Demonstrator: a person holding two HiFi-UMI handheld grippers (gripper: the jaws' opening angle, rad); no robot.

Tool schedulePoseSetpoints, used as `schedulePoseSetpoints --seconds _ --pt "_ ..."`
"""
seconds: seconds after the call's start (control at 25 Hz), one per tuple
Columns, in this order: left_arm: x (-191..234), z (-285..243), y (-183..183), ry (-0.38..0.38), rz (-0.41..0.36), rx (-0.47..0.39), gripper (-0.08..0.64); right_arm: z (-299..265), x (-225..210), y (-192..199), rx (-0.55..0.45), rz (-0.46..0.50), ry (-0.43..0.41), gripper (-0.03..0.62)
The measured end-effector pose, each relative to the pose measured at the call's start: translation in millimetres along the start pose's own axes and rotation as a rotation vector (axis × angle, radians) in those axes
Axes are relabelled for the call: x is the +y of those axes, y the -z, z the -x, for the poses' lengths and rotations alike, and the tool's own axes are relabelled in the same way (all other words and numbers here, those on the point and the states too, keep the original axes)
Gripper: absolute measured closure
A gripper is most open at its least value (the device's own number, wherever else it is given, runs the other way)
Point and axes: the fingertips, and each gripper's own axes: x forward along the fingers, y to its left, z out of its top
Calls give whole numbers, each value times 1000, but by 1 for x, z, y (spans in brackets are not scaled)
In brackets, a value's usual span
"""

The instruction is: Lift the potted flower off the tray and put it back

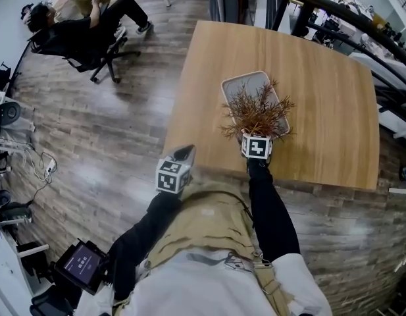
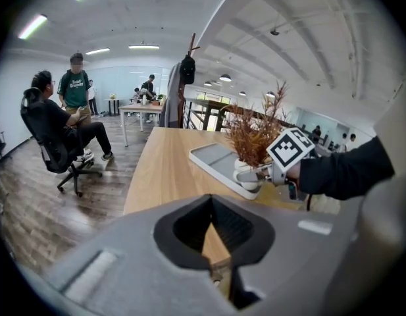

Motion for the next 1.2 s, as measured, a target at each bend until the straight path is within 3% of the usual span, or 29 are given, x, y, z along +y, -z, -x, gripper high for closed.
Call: schedulePoseSetpoints --seconds 0.32,0.52,0.92,1.2 --pt "-25 5 -22 40 -7 -49 558 46 14 -9 25 12 -40 87" --pt "-35 20 -70 28 -49 -169 558 96 26 -38 -26 -23 -43 87" --pt "-16 88 -173 78 -90 -290 558 205 93 -125 -117 -28 -6 87" --pt "-33 107 -197 115 -140 -347 558 239 104 -128 -174 -33 4 86"
